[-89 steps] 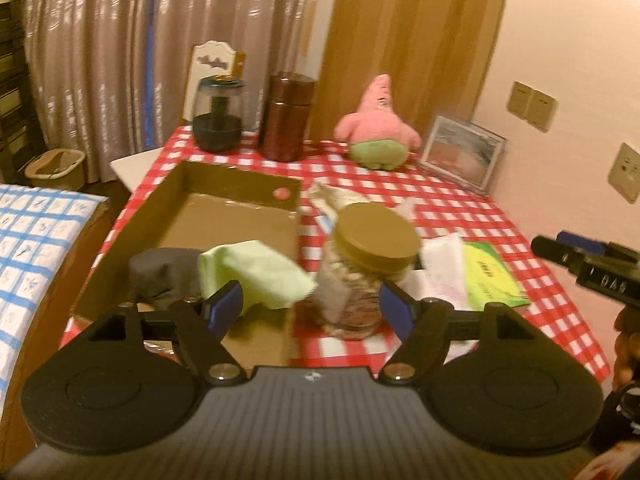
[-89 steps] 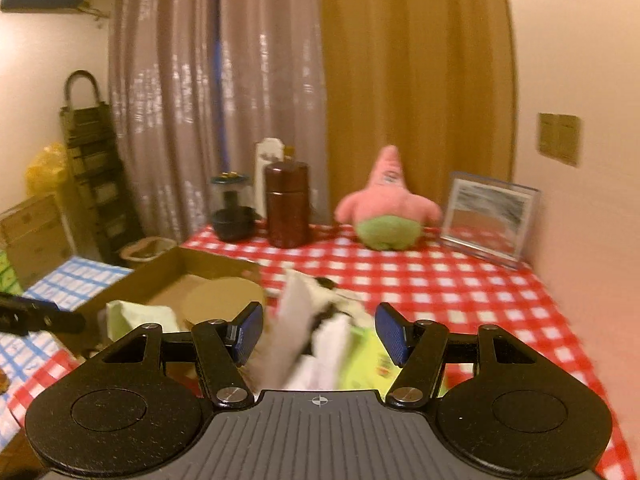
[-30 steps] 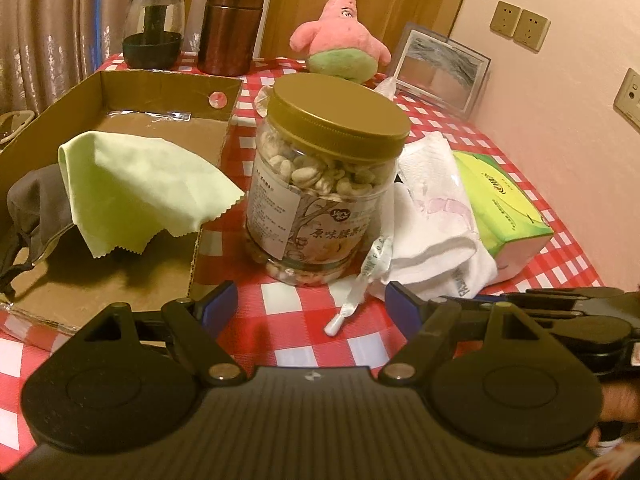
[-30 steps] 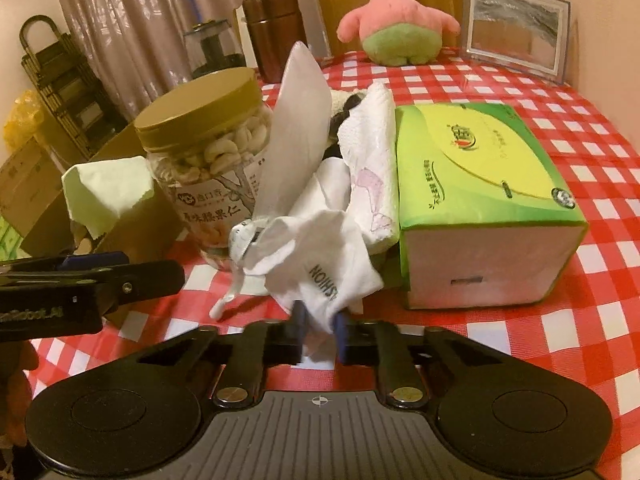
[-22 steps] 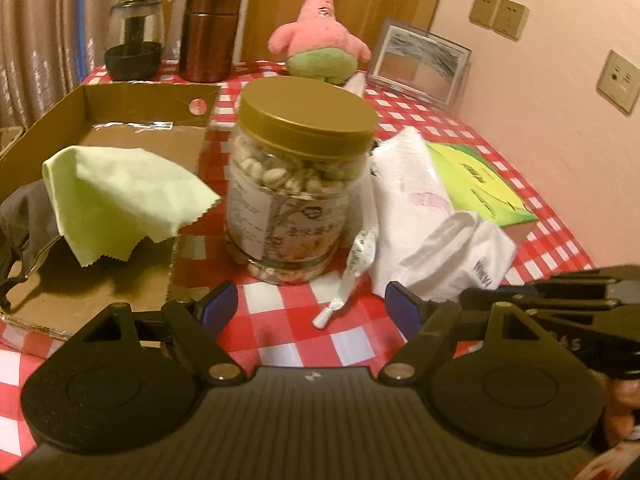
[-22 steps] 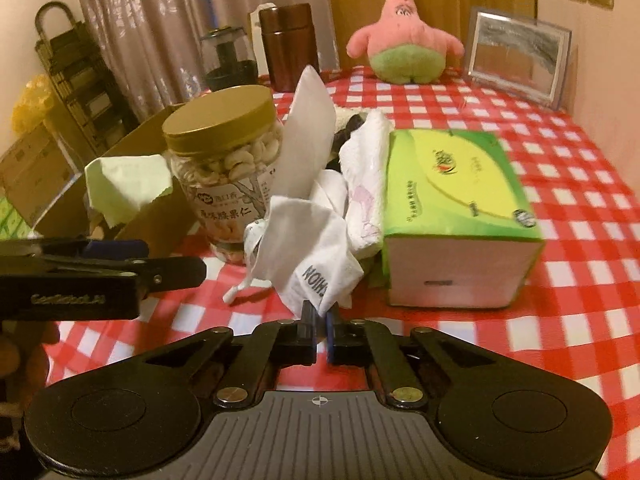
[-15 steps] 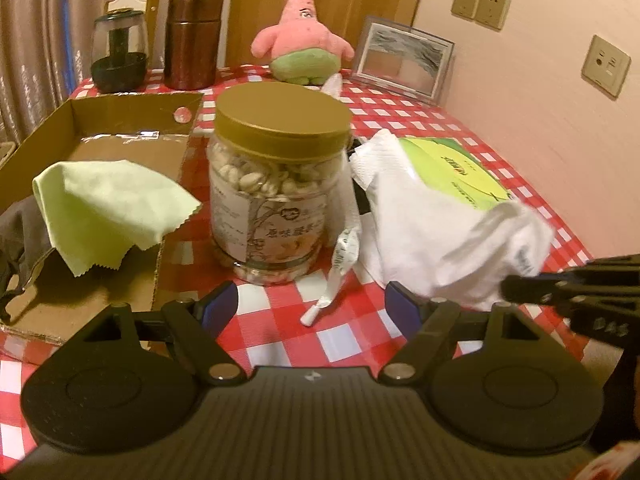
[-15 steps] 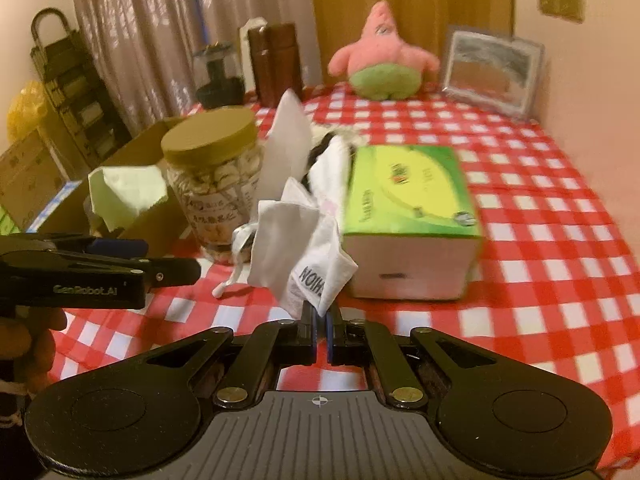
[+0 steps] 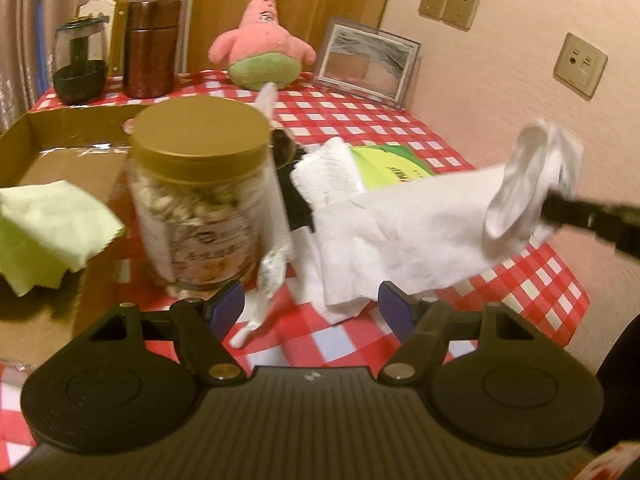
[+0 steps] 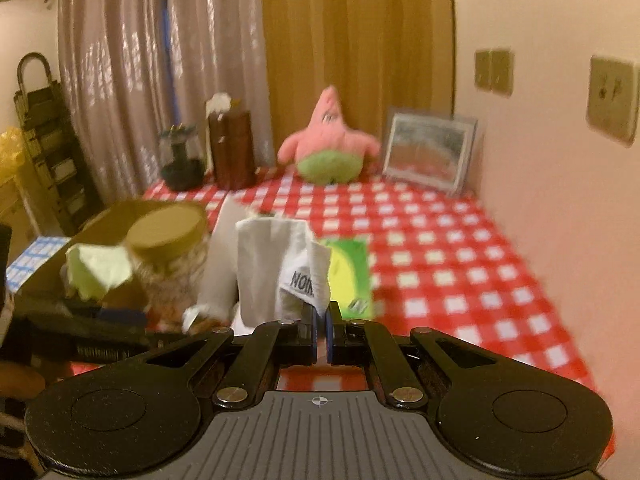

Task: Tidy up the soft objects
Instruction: 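Lift the white 'FASHION' cloth off the table with the right gripper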

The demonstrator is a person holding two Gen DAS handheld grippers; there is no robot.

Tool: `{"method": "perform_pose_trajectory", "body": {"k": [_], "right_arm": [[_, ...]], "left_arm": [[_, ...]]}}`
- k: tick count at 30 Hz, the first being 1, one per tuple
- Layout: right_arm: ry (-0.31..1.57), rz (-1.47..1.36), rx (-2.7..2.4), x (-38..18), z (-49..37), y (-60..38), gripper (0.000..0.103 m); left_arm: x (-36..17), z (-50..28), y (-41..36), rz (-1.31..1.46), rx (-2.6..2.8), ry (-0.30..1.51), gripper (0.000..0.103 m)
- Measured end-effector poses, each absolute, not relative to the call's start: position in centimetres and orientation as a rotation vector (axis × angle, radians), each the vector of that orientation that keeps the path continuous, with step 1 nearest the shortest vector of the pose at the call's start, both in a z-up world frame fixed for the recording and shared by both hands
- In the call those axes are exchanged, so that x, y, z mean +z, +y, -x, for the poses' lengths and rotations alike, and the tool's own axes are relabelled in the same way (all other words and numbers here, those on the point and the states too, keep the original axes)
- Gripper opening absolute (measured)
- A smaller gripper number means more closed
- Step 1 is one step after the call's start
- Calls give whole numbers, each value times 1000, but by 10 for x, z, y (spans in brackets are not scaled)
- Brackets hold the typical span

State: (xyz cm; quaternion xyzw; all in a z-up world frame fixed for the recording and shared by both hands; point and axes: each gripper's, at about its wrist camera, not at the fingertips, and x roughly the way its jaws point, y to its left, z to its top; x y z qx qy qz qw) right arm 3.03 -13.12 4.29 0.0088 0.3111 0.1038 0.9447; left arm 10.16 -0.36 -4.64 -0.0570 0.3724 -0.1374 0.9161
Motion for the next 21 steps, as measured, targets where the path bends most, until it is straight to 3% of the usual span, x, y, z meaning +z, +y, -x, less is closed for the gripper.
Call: {"method": "perform_pose_trajectory", "body": {"k": [8,21], "right_arm": [[513,-30,151,67,-44,-153,4],[792,59,492,14,-65,-97,4]], "left_arm": [[-59,-109,-16,92,-294,805,71],[-40,-97,43,161,-130,751,71]]}}
